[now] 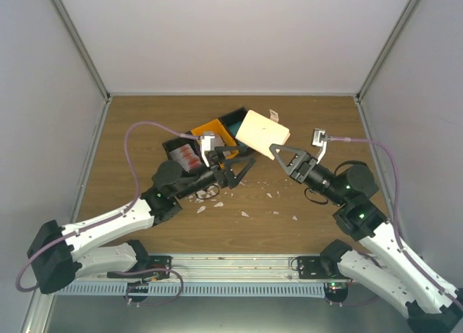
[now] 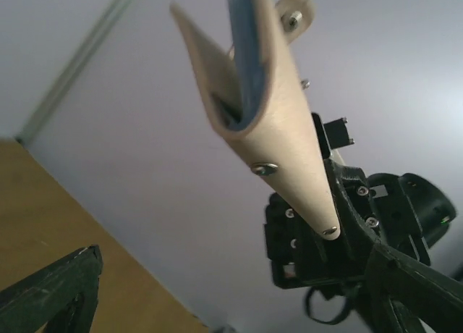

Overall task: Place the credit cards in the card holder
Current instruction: Close the card holder at the center of the board.

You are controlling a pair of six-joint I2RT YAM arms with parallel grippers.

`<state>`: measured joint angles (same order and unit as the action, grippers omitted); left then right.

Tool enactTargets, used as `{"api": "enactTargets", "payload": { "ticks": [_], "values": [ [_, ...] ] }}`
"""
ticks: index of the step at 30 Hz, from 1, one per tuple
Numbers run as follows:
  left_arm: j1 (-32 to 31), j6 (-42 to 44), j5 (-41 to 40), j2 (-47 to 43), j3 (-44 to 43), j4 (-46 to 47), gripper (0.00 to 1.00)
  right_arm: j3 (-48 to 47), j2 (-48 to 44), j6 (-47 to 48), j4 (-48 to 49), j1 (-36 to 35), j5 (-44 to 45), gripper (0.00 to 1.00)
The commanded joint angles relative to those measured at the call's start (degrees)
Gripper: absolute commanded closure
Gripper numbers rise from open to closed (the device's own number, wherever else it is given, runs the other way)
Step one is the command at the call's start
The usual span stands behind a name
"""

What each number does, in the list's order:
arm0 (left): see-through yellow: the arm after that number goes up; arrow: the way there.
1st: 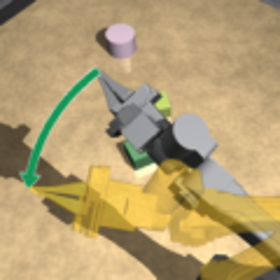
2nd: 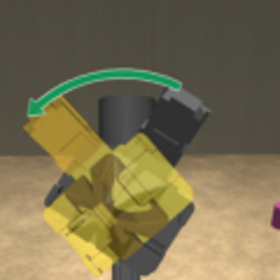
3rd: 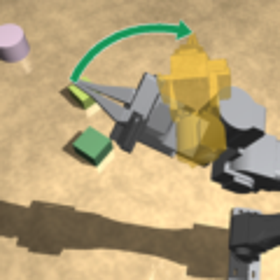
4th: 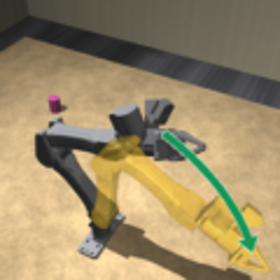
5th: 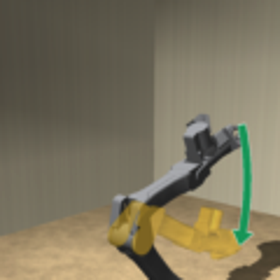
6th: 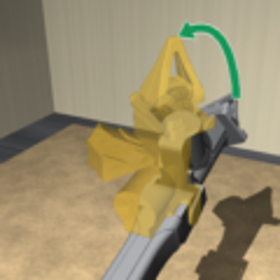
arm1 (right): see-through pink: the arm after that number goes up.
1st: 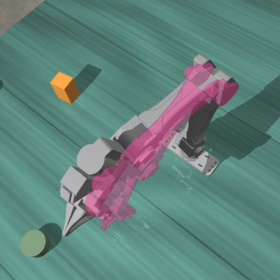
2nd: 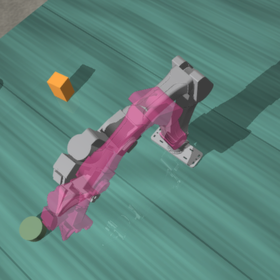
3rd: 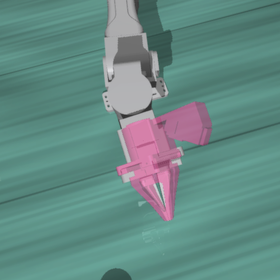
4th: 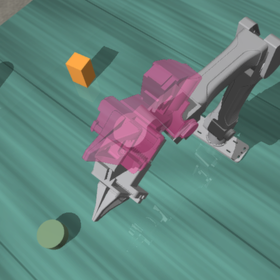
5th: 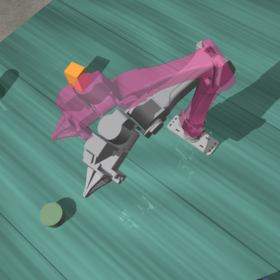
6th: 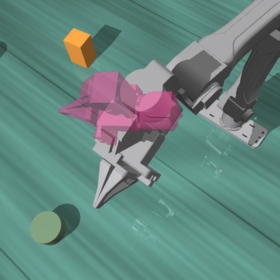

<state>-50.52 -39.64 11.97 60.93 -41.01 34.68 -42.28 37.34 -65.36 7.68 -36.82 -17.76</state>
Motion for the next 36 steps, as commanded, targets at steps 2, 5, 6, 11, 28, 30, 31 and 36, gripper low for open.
{"api": "enactTargets", "payload": {
  "ticks": [2, 5, 6, 11, 28, 30, 31, 36],
  "values": [
    [-3.3, -15.3, -0.1, 3.6, -0.2, 13.1, 0.02, 3.3, 1.0, -1.7, 11.3, 0.3, -6.5, 0.99],
    [-4.0, -15.5, -5.8, 4.0, -0.6, 12.9, 0.20, 5.6, 1.3, -3.5, 12.3, 0.3, -7.6, 0.99],
    [-4.2, -15.7, -7.5, 3.9, -0.4, 13.0, 0.28, 6.3, 1.5, -4.0, 12.7, 0.3, -8.0, 0.99],
    [-4.3, -16.2, -11.3, 4.2, 1.5, 15.7, 0.55, 9.7, 0.8, -5.6, 14.1, 0.3, -9.1, 1.00],
    [2.7, -1.7, 2.8, 4.4, 2.1, -16.9, 1.00, 6.5, -8.4, 13.0, -28.5, 0.3, 3.4, 0.29],
    [3.2, 3.1, 7.3, 7.0, -0.1, -23.6, 1.00, 2.3, -5.6, 16.6, -36.5, 0.3, 8.1, 0.29],
    [3.2, 5.3, 10.3, 8.8, -1.4, -25.6, 1.00, 0.7, -3.7, 18.4, -39.5, 0.4, 11.0, 0.29],
    [3.5, 11.2, 25.0, 18.4, -5.9, -28.8, 1.00, -1.9, 6.7, 23.5, -47.5, 0.3, 19.1, 0.30]
  ]
}}
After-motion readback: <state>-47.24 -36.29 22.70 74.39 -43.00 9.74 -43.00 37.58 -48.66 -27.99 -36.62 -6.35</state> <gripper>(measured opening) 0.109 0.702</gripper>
